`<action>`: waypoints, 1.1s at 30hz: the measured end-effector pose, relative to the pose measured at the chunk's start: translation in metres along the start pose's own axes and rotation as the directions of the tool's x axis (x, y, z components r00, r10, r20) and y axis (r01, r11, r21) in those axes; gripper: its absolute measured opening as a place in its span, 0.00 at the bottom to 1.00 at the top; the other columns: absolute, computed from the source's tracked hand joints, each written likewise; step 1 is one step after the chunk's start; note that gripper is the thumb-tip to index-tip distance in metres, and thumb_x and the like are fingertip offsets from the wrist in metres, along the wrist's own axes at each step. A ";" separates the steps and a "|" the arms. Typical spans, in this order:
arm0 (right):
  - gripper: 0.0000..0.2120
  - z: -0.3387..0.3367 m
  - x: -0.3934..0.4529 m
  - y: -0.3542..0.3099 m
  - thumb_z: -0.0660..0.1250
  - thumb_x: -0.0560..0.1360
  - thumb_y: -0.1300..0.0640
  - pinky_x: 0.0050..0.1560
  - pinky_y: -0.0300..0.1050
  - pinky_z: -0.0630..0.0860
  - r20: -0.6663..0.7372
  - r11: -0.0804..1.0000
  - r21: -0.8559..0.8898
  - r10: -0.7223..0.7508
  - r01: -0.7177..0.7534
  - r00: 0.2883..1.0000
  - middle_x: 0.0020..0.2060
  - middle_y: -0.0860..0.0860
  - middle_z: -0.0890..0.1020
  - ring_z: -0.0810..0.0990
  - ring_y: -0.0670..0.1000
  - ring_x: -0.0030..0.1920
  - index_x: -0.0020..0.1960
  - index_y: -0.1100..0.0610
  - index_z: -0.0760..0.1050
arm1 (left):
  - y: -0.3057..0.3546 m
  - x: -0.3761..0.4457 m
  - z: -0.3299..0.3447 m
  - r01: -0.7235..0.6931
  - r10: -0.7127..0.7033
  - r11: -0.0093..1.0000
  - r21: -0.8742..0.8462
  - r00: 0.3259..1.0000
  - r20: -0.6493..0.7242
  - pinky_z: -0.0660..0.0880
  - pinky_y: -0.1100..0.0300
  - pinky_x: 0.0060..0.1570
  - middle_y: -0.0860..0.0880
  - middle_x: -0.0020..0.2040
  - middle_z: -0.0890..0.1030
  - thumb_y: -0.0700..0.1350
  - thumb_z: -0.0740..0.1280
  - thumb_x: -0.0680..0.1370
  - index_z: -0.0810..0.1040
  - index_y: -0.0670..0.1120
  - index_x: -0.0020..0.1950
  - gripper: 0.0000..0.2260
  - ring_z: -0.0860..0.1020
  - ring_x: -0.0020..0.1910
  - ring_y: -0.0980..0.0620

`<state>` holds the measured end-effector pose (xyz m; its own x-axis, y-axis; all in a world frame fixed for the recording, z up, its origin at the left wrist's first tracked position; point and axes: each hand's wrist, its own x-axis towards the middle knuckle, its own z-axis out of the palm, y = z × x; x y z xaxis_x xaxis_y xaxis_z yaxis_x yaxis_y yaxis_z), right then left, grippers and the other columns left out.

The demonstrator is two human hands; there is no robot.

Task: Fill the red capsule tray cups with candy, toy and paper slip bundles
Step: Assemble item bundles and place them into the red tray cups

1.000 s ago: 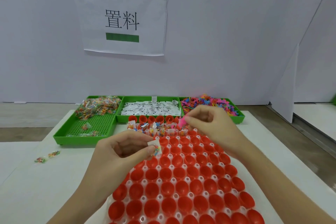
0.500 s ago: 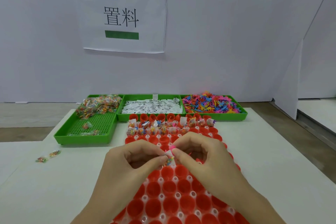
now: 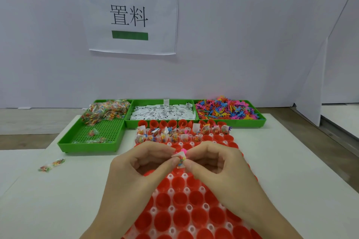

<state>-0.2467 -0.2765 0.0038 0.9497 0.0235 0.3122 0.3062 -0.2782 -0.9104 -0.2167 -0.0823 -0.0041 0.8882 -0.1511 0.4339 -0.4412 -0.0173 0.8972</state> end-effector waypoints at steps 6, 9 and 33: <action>0.04 -0.022 0.018 0.002 0.76 0.74 0.61 0.47 0.36 0.81 -0.022 0.998 -0.034 0.053 -0.054 0.998 0.40 0.47 0.88 0.87 0.45 0.43 0.46 0.53 0.86 | 0.005 0.025 0.016 0.096 -0.102 0.994 0.059 0.989 0.111 0.82 0.63 0.45 0.50 0.39 0.88 0.46 0.79 0.71 0.88 0.51 0.43 0.03 0.87 0.41 0.52; 0.04 -0.039 0.038 0.002 0.76 0.75 0.62 0.48 0.37 0.81 -0.027 0.995 -0.080 0.058 -0.060 0.998 0.41 0.48 0.88 0.87 0.46 0.44 0.49 0.56 0.86 | 0.003 0.050 0.026 0.087 -0.097 0.993 0.084 0.987 0.127 0.82 0.63 0.44 0.51 0.38 0.88 0.47 0.79 0.72 0.89 0.51 0.44 0.03 0.87 0.40 0.53; 0.03 -0.079 0.099 0.060 0.80 0.70 0.57 0.37 0.28 0.73 -0.084 0.804 -0.559 0.188 -0.202 0.979 0.36 0.44 0.86 0.81 0.37 0.37 0.42 0.50 0.88 | -0.044 0.134 0.086 -0.318 0.028 0.743 0.589 0.894 0.448 0.66 0.63 0.62 0.55 0.35 0.85 0.40 0.79 0.70 0.86 0.46 0.38 0.04 0.80 0.36 0.59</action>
<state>-0.1391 -0.3672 0.0017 0.9813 -0.1103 0.1577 0.0175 -0.7650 -0.6438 -0.0896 -0.1870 0.0079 0.7241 -0.5784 0.3757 -0.6860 -0.5469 0.4799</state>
